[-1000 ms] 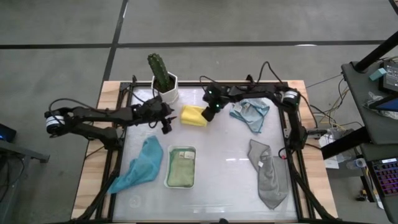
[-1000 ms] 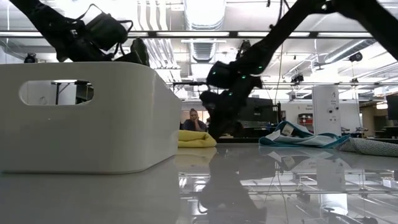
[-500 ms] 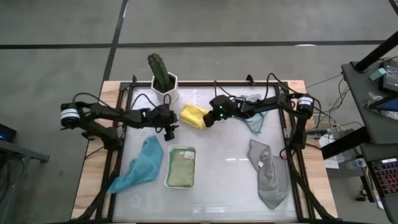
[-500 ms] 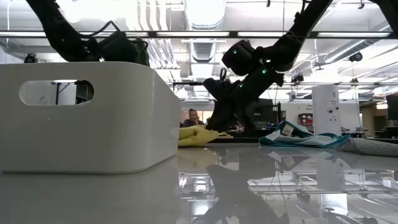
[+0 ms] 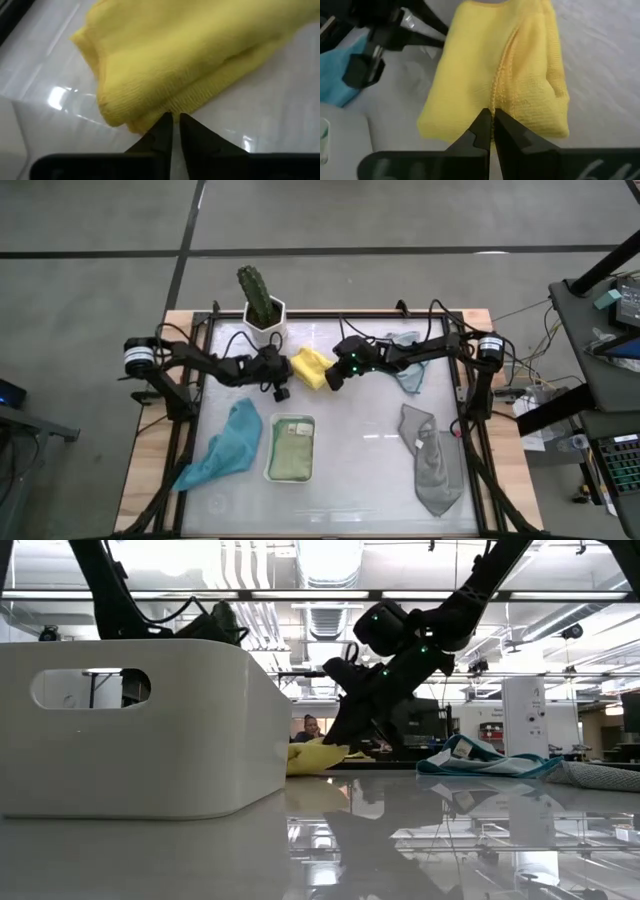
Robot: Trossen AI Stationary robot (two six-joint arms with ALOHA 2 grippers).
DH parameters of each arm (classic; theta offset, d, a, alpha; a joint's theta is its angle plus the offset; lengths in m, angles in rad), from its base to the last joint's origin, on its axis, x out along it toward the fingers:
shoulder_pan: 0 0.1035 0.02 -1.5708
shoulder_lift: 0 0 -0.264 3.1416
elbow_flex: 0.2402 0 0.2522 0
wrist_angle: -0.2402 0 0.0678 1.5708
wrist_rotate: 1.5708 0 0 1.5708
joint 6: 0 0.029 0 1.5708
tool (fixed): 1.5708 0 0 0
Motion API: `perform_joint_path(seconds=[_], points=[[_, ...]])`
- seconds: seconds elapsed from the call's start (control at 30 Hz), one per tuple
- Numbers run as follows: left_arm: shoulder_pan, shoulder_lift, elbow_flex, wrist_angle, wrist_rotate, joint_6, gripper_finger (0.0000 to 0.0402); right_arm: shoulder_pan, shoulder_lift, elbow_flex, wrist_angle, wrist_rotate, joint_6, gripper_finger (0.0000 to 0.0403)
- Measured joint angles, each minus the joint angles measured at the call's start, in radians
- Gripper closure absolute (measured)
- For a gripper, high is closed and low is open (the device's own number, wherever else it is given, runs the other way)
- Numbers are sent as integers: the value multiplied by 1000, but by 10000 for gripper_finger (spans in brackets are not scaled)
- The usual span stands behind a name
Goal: Fold microfiber towels
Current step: Fold the yellow microfiber towel
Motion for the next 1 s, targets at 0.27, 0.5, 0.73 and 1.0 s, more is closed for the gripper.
perform_joint_path(seconds=[0.27, 0.5, 0.73, 1.0], points=[[46, 2, 13, -10, -109, 17, 399, -7, -6, 9, -73, 4, -60, 394], [56, -28, 16, 13, -111, 17, 399, 0, -9, 17, -100, 17, -87, 394], [40, -66, 12, 15, -105, 16, 398, 0, -10, 17, -99, 18, -115, 364], [-1, -155, 10, 9, -99, 16, 398, -32, -55, 17, -125, 11, -176, 299]])
